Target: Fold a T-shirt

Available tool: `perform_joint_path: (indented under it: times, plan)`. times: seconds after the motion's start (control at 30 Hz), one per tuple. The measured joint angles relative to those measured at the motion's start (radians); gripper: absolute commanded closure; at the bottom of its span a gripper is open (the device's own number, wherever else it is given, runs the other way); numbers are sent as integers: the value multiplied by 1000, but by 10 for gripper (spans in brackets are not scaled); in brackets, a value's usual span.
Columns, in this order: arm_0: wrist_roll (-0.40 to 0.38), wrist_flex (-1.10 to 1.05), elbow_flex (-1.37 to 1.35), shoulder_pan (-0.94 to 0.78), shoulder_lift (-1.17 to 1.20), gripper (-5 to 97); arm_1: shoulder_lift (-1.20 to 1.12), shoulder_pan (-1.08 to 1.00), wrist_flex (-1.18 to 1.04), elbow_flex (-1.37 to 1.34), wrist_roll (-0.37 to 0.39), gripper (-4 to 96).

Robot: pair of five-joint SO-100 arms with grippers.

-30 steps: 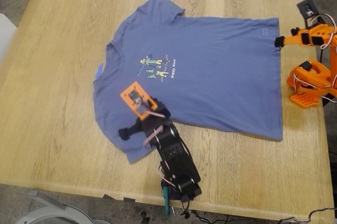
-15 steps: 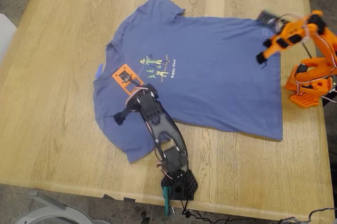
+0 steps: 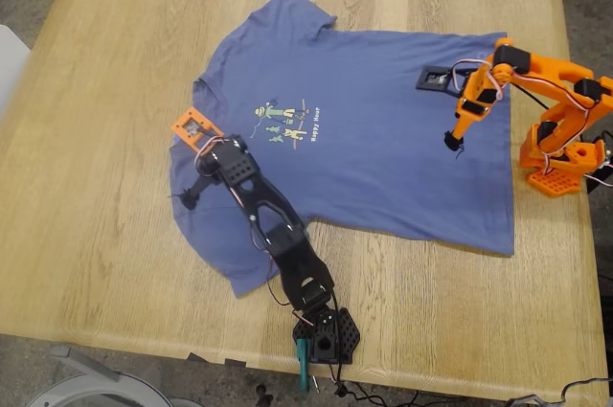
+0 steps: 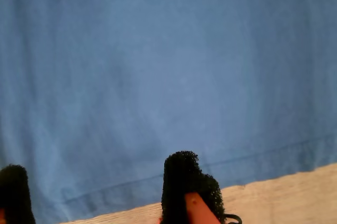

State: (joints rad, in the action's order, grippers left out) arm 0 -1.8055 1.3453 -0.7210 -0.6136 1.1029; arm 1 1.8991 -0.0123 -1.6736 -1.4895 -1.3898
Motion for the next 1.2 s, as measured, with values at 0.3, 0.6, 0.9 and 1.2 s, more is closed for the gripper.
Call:
perform_joint_path:
  times: [0.3,0.6,0.9,1.2]
  plan:
    - [14,112,721,9,-644,230,-176,66,63,138,28,559]
    - [38,-28,805,-23,-676,238,-336,140,164,216,49,566]
    - [52,-376,782,-35,-792,251,-436,186,201,305,60,578]
    - [64,-512,782,-35,-879,259,-437,209,241,301,83,585]
